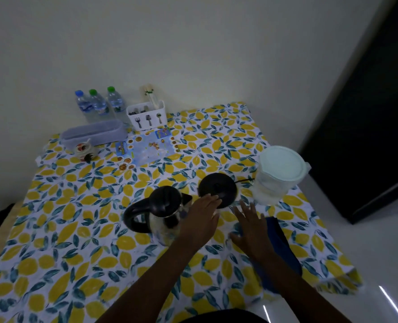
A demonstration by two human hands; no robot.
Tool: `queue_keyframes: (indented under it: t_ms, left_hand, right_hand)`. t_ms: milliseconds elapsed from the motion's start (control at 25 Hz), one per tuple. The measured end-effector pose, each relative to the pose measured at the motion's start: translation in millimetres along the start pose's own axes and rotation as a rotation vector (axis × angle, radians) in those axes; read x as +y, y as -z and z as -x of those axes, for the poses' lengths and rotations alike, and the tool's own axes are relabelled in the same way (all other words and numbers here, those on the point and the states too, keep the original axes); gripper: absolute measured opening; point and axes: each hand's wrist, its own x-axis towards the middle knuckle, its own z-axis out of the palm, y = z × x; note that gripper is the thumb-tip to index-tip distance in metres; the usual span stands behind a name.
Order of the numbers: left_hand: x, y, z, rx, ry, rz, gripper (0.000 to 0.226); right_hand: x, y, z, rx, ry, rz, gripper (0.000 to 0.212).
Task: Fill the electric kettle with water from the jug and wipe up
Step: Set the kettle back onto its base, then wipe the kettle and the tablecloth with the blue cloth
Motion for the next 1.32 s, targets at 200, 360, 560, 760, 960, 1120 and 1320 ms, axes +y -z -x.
queue_keyframes:
  t_ms: [200, 360, 560, 760, 960, 1120, 1320]
  left_hand:
    - [7, -56, -5, -0.137, 0.003, -0.003, 0.046]
    - [11, -78, -4, -0.185, 0.02, -0.017, 0.045]
    - [11, -81, 3, -0.169, 0.04, -0.023, 0.043]
    - [11, -48, 9, 0.065, 0.026, -0.022, 0.034]
    - [-17, 19, 26, 0.378, 0.103, -0.052, 0.026]
    - [-55, 65, 58, 0.545, 0.352, -0.125, 0.044]
    - [-75, 79, 73, 0.43, 0.436, 0.087, 0.065]
  right_hand:
    - [67, -30, 32, -0.232, -0.252, 0.042, 0.087]
    - [81, -47, 45, -0.248, -0.28, 0.077, 0.081]
    - [84, -41, 33, -0.159, -0.26, 0.068, 0.052]
    - [68, -19, 21, -0.044, -0.235, -0.161, 0.044]
    - [-3, 26, -11, 0.144, -0.043, -0.496, 0.041]
    - [-77, 63, -50, 0.179, 0.144, -0.635, 0.04]
    - [-173, 72, -99, -0.09, 0.386, -0.457, 0.04]
